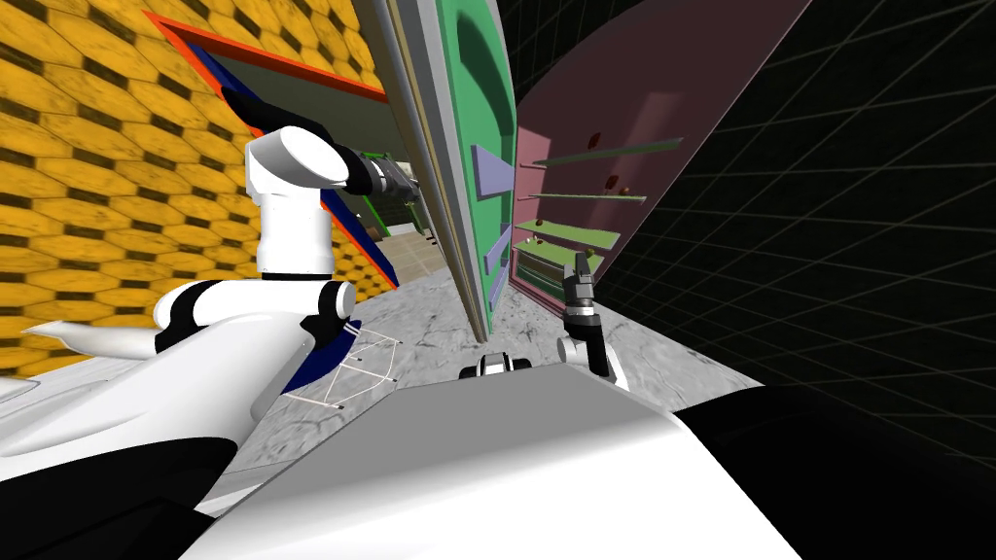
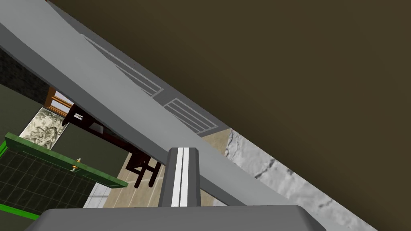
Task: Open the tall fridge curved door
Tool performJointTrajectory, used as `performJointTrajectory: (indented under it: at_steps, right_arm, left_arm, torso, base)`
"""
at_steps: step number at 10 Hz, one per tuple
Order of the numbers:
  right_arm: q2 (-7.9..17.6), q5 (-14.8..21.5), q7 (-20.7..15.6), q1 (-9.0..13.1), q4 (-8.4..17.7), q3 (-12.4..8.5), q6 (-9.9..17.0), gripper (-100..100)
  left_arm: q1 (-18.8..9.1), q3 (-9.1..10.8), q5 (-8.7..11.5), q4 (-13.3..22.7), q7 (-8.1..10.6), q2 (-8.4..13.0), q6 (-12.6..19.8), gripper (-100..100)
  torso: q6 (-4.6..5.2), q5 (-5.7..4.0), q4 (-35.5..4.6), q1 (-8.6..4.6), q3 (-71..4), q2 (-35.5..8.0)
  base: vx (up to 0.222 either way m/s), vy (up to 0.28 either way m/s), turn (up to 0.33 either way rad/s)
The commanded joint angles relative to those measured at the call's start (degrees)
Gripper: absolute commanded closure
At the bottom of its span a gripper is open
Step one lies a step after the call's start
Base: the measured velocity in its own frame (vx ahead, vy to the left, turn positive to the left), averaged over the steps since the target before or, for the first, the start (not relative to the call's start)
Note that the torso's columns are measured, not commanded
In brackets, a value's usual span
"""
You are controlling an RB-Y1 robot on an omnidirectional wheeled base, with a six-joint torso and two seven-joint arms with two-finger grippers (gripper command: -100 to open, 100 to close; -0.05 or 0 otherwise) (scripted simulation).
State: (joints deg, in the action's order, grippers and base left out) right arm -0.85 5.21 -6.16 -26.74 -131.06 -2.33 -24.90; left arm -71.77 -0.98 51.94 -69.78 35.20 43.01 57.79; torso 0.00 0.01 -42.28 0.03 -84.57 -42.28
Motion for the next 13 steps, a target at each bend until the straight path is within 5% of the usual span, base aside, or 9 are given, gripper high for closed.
performJointTrajectory:
  at_steps: [1, 5, 13]
  right_arm:
    - [0.0, 0.0, 0.0, 0.0, 0.0, 0.0, 0.0, 0]
    - [0.01, 0.0, 0.0, 0.0, 0.0, -0.01, 0.0, 0]
    - [0.0, 0.0, 0.0, -0.01, 0.0, 0.0, 0.0, 0]
  left_arm:
    - [0.79, 0.13, -0.21, 0.11, -0.91, -1.16, -1.59, -100]
    - [2.51, 0.4, -0.63, 0.32, -2.92, -3.7, -5.1, -100]
    - [-2.23, 0.5, 1.89, -1.94, 0.83, 1.12, 1.34, -100]
  torso:
    - [0.0, 0.0, 0.0, 0.0, 0.0, 0.01]
    - [0.11, -0.09, 0.08, -0.17, -0.16, 0.21]
    - [0.0, -0.01, 0.0, -0.03, 0.0, 0.0]
  base:
    - [-0.004, 0.041, -0.045]
    - [0.018, 0.08, -0.061]
    - [0.045, -0.007, 0.025]
